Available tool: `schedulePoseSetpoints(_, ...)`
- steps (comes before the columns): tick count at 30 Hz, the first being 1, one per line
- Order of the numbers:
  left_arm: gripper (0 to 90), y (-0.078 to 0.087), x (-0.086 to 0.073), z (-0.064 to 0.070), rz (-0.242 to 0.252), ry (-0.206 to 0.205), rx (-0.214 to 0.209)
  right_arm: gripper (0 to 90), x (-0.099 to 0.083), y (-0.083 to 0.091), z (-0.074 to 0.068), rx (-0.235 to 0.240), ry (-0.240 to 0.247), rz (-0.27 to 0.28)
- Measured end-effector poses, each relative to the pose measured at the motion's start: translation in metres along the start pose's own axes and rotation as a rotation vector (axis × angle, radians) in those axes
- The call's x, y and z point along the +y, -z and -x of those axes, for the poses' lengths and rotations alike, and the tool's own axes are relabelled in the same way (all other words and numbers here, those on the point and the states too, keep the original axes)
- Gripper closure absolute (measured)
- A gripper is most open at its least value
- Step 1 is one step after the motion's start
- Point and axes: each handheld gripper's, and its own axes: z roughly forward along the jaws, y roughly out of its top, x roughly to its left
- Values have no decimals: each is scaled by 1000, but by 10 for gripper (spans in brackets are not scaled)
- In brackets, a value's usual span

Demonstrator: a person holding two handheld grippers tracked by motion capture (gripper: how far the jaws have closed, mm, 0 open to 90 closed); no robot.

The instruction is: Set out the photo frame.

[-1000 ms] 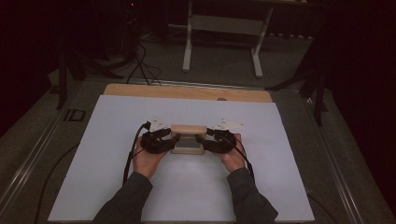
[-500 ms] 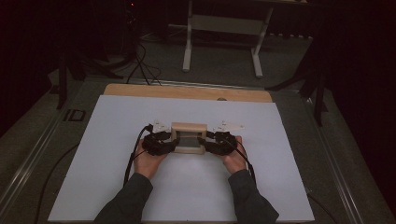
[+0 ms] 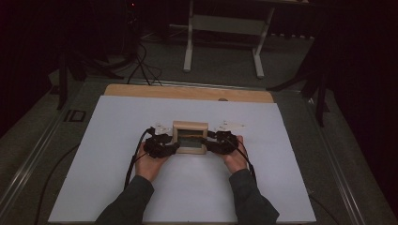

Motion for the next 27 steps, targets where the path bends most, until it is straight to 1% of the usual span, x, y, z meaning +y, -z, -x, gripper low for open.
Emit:
schedulePoseSetpoints(3,551,1,-1,2,-5,-4,6,551,0,-1,1,1,4,1)
schedulePoseSetpoints(8,558,2,-2,3,-7,-4,4,543,1,-2,1,-2,14,1)
schedulePoseSetpoints(11,558,2,-3,2,-4,-2,-3,541,1,-2,1,-1,14,1)
schedulePoseSetpoints(13,553,2,-3,1,-3,9,-18,537,0,-1,1,1,13,0)
schedulePoseSetpoints(19,511,3,-4,1,-1,8,-29,444,-2,2,3,14,-1,-10)
schedulePoseSetpoints(23,495,5,-5,0,3,9,-32,422,-3,7,4,21,-6,-6)
schedulePoseSetpoints(27,490,12,-6,-4,10,20,-41,390,-2,14,4,22,-4,-6)
